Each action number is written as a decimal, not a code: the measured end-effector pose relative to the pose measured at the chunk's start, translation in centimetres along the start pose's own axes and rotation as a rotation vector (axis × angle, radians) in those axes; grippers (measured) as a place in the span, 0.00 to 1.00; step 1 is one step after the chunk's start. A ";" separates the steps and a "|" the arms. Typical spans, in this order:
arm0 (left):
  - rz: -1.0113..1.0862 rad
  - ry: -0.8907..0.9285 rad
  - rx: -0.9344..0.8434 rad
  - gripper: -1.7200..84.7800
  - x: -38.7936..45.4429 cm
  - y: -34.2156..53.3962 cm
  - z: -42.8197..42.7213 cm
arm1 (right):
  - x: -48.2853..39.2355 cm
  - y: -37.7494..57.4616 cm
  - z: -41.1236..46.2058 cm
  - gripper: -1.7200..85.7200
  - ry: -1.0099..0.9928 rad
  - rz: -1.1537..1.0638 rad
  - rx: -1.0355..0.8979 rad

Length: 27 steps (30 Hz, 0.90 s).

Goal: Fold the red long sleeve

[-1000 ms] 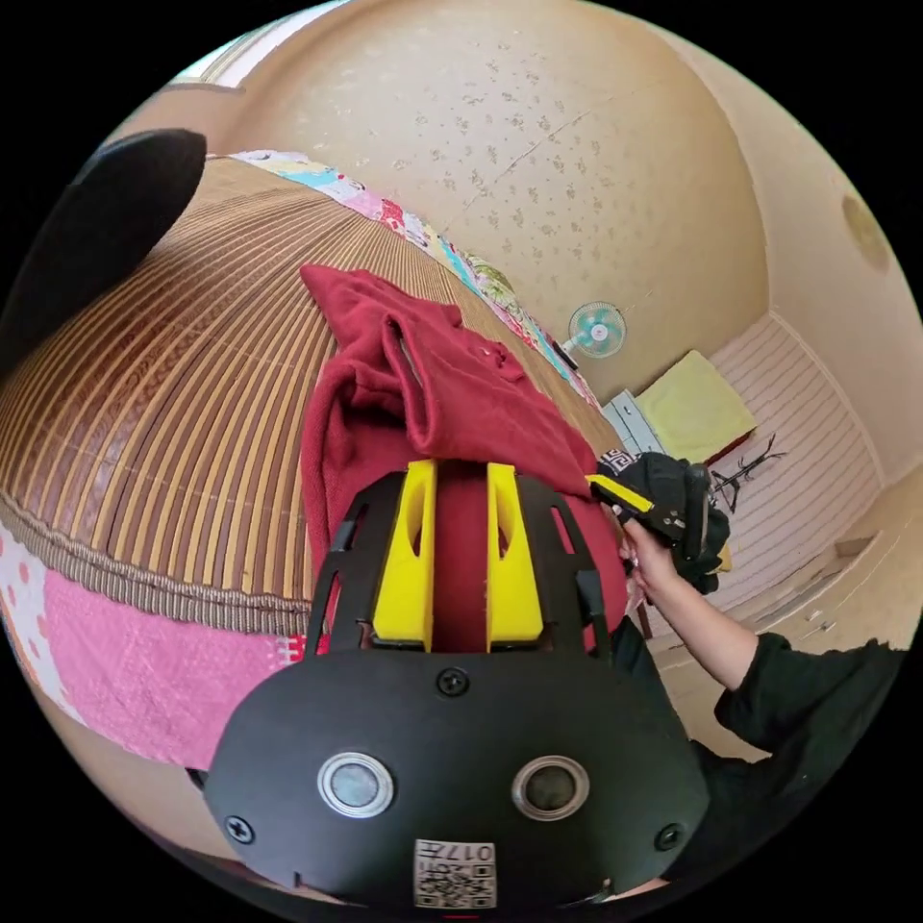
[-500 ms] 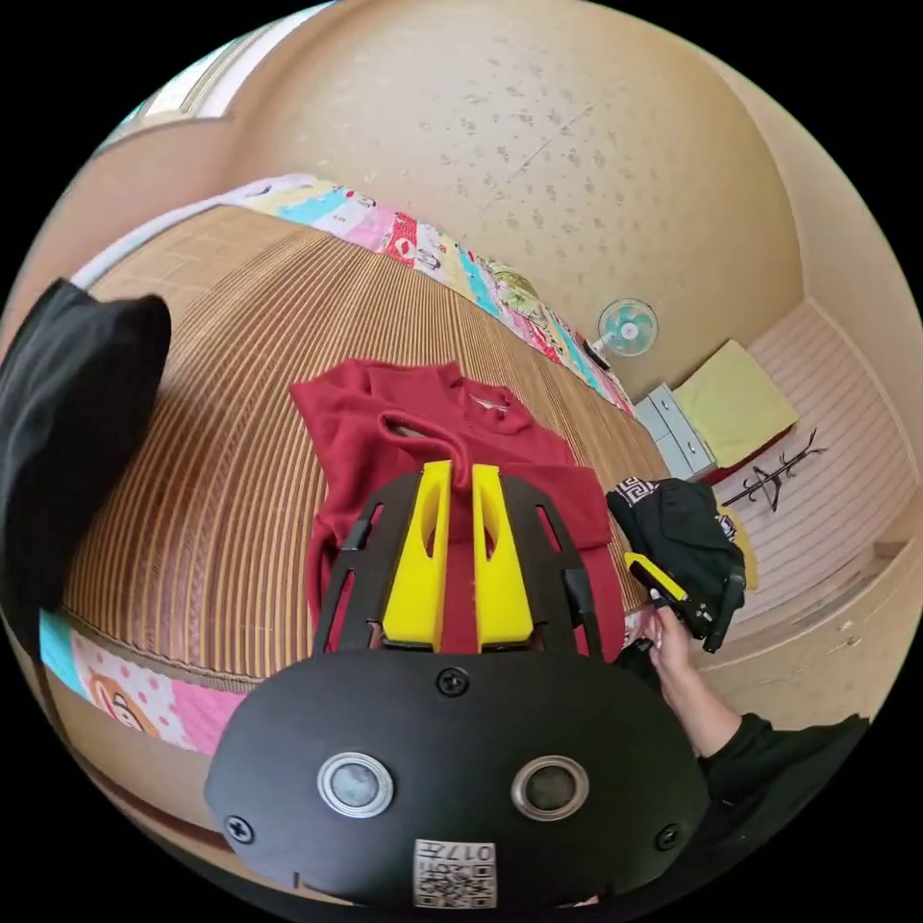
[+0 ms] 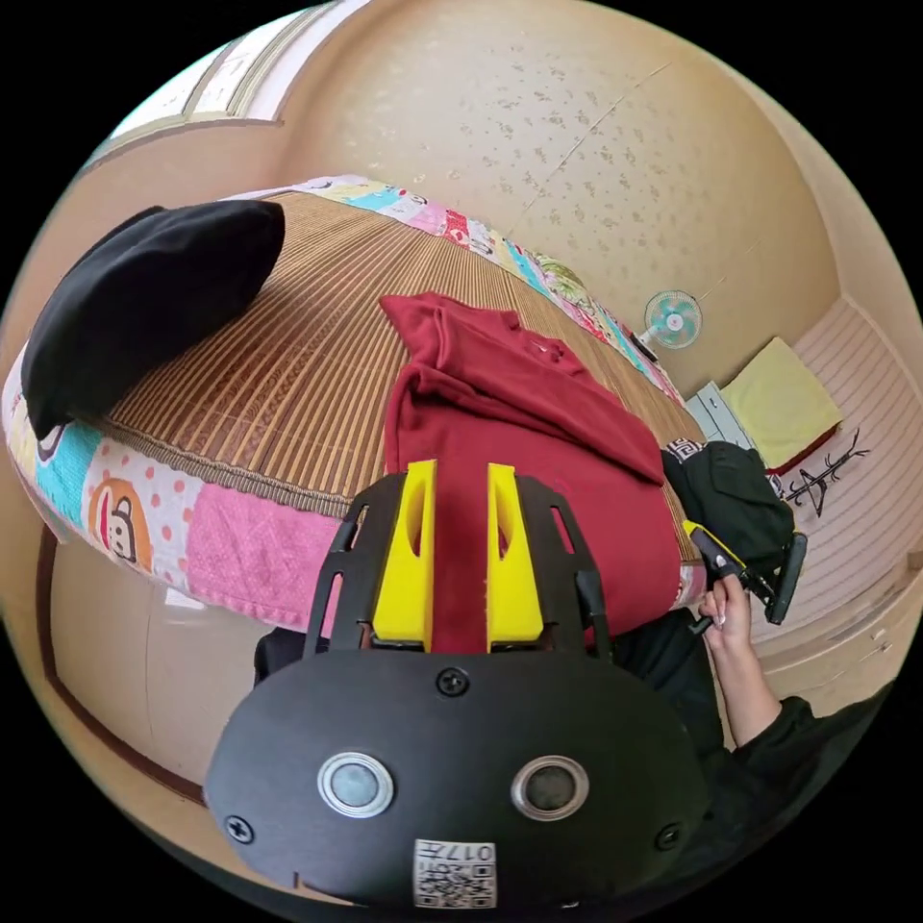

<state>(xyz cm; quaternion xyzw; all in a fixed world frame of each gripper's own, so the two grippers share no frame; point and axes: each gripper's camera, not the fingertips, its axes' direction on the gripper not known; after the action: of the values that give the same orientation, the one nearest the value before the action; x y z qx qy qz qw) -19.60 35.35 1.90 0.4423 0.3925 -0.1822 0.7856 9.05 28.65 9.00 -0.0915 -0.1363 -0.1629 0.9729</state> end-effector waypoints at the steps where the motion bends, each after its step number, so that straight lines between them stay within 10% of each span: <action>1: 0.030 -0.066 -0.024 0.10 1.5 0.5 0.9 | 0.1 0.0 0.1 0.02 -0.022 0.009 -0.012; 27: 0.132 -0.109 -0.151 0.02 4.0 -14.3 18.6 | 3.0 -13.6 12.1 0.03 0.066 -0.076 -0.262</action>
<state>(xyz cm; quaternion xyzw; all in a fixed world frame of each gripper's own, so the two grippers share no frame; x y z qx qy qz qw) -17.67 12.30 -3.52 0.3960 0.3318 -0.1237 0.8472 4.30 17.80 23.11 -0.2073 -0.0852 -0.2191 0.9496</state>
